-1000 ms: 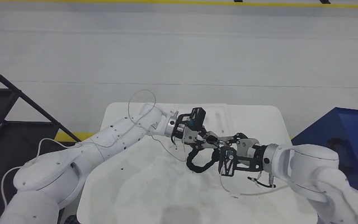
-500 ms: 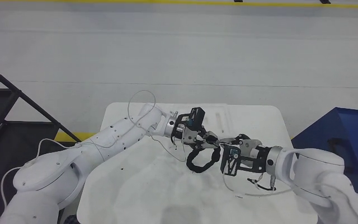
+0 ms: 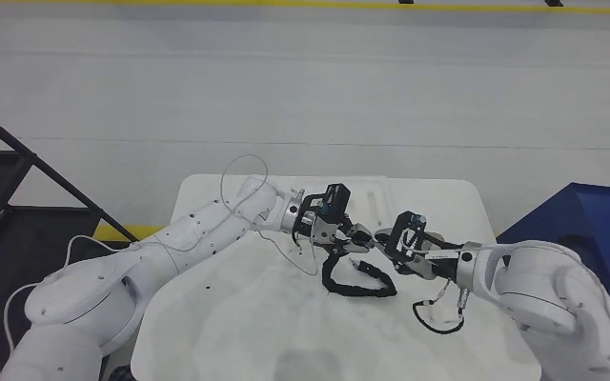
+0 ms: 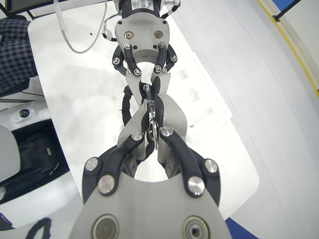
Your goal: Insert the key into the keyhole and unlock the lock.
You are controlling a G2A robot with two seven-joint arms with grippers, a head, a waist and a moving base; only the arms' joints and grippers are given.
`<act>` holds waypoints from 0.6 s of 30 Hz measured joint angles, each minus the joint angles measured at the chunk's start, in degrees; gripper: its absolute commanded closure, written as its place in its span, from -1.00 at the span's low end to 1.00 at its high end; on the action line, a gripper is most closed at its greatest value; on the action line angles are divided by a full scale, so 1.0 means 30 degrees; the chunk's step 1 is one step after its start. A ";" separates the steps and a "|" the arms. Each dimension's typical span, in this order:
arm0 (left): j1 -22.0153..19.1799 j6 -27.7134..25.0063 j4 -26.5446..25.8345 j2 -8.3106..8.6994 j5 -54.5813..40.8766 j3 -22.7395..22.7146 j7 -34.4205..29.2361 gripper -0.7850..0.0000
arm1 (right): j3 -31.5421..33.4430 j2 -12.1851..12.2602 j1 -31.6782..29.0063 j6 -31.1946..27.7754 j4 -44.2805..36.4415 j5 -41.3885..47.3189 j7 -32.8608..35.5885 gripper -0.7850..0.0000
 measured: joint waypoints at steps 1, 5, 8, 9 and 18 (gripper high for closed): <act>0.0022 0.0000 0.0039 -0.0018 0.0030 0.0000 -0.0008 1.00 | 0.0032 0.0001 0.0025 0.0100 0.0022 0.0287 0.0049 -1.00; 0.0134 0.0000 0.0226 -0.0054 0.0041 0.0000 -0.0377 1.00 | 0.0290 0.0040 0.0036 0.0137 0.0097 0.0933 0.0207 -1.00; 0.0336 0.0000 0.0427 -0.0045 -0.0144 0.0000 -0.0988 1.00 | 0.0648 0.0084 -0.0072 0.0060 0.0135 0.1352 0.0086 -1.00; 0.0425 0.0000 0.0473 -0.0033 -0.0252 0.0000 -0.1166 1.00 | 0.0780 0.0097 -0.0146 0.0034 0.0148 0.1479 -0.0029 -1.00; 0.1879 0.0000 0.0778 0.0134 -0.1292 0.0000 -0.2665 1.00 | 0.2287 0.0278 -0.1318 -0.0613 0.0404 0.2099 -0.0981 -1.00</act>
